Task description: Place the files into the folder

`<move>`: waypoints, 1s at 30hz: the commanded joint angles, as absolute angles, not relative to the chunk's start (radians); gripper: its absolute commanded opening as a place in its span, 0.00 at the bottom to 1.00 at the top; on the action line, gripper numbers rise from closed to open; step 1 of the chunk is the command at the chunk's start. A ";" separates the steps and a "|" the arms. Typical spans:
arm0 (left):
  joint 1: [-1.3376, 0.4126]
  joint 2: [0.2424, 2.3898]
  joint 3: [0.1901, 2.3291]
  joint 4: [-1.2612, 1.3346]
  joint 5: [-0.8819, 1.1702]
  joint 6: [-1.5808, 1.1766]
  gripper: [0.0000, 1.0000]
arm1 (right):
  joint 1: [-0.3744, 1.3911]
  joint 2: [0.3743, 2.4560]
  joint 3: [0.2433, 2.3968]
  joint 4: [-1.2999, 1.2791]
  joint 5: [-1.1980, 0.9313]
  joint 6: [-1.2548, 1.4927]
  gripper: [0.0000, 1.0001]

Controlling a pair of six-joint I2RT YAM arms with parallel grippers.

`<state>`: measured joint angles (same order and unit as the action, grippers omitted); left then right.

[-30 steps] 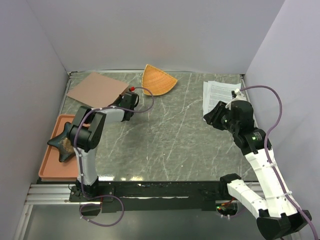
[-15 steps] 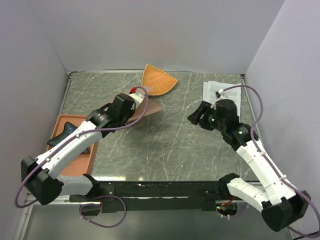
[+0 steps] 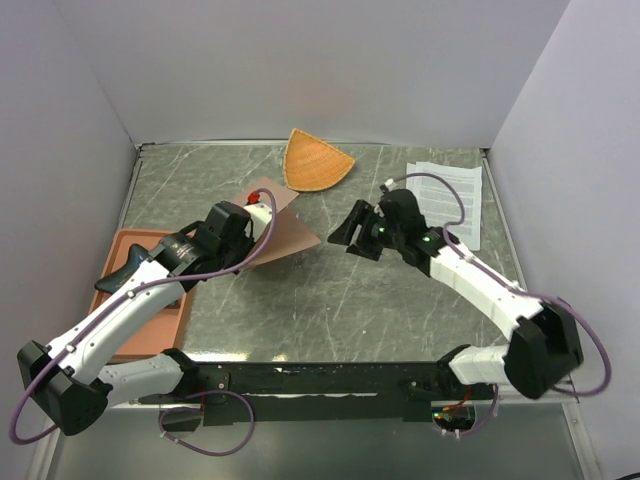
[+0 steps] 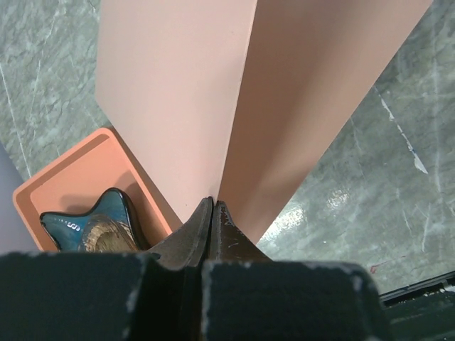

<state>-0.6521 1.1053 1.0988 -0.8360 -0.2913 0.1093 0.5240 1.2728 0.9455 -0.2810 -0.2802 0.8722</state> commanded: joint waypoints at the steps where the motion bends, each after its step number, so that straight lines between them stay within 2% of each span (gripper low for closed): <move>1: -0.649 1.057 1.108 -0.835 -0.256 0.075 0.01 | 0.577 1.388 1.081 -0.221 -0.333 0.931 0.72; 13: -0.649 1.008 1.092 -0.831 -0.256 0.080 0.01 | 0.629 1.586 1.129 -0.133 -0.342 1.035 0.69; 20: -0.649 1.005 1.117 -0.844 -0.235 0.069 0.01 | 0.640 1.654 1.135 -0.077 -0.328 1.098 0.60; 21: -0.649 1.006 1.120 -0.850 -0.223 0.066 0.01 | 0.638 1.657 1.129 -0.062 -0.327 1.106 0.57; 23: -0.649 1.005 1.118 -0.847 -0.221 0.066 0.01 | 0.641 1.670 1.129 -0.038 -0.334 1.124 0.44; 25: -0.649 1.000 1.115 -0.841 -0.222 0.066 0.01 | 0.644 1.677 1.131 -0.029 -0.348 1.129 0.28; 28: -0.649 0.980 1.105 -0.828 -0.221 0.066 0.01 | 0.647 1.654 1.114 -0.029 -0.334 1.123 0.13; 30: -0.647 0.960 1.086 -0.805 -0.229 0.064 0.01 | 0.647 1.631 1.094 -0.040 -0.313 1.103 0.07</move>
